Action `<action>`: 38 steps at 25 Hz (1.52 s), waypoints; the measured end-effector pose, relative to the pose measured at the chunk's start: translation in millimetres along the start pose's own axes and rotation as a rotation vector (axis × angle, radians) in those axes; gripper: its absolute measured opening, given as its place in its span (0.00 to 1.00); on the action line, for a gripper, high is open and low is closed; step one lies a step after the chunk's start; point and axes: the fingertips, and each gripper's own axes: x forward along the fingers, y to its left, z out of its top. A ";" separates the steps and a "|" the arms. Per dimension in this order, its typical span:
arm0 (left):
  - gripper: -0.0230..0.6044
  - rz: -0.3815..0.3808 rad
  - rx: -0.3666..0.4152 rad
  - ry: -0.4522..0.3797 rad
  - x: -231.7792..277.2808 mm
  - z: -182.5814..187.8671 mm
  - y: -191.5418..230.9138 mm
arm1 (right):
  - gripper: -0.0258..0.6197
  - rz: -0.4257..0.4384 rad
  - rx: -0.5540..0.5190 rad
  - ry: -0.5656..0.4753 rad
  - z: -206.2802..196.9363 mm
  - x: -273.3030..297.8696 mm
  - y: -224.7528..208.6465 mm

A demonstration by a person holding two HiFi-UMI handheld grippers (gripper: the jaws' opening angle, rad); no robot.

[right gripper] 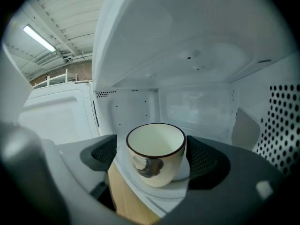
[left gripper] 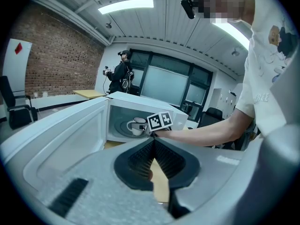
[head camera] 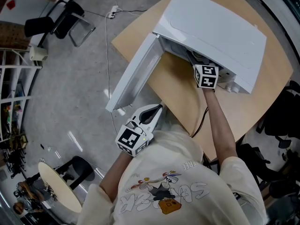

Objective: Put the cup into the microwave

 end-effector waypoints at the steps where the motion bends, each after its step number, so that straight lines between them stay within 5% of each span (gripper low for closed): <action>1: 0.04 -0.001 -0.002 -0.003 0.1 0.1 -0.6 | 0.75 0.000 -0.004 -0.005 1.7 -4.1 2.2; 13: 0.04 -0.028 -0.040 -0.045 9.5 7.4 -3.6 | 0.74 -0.003 -0.009 -0.055 22.9 -111.6 55.1; 16: 0.04 -0.034 -0.047 -0.062 14.6 12.1 -2.2 | 0.57 0.035 0.026 -0.061 28.3 -146.4 75.3; 19: 0.04 -0.046 -0.049 -0.080 19.8 18.4 -1.7 | 0.07 0.075 0.074 -0.093 39.0 -178.8 94.9; 20: 0.04 -0.051 -0.052 -0.086 21.6 20.3 -1.8 | 0.05 0.095 0.087 -0.097 41.2 -187.3 102.2; 38: 0.04 -0.101 -0.030 -0.098 49.5 36.1 -2.7 | 0.05 0.110 0.042 -0.054 40.5 -218.5 136.7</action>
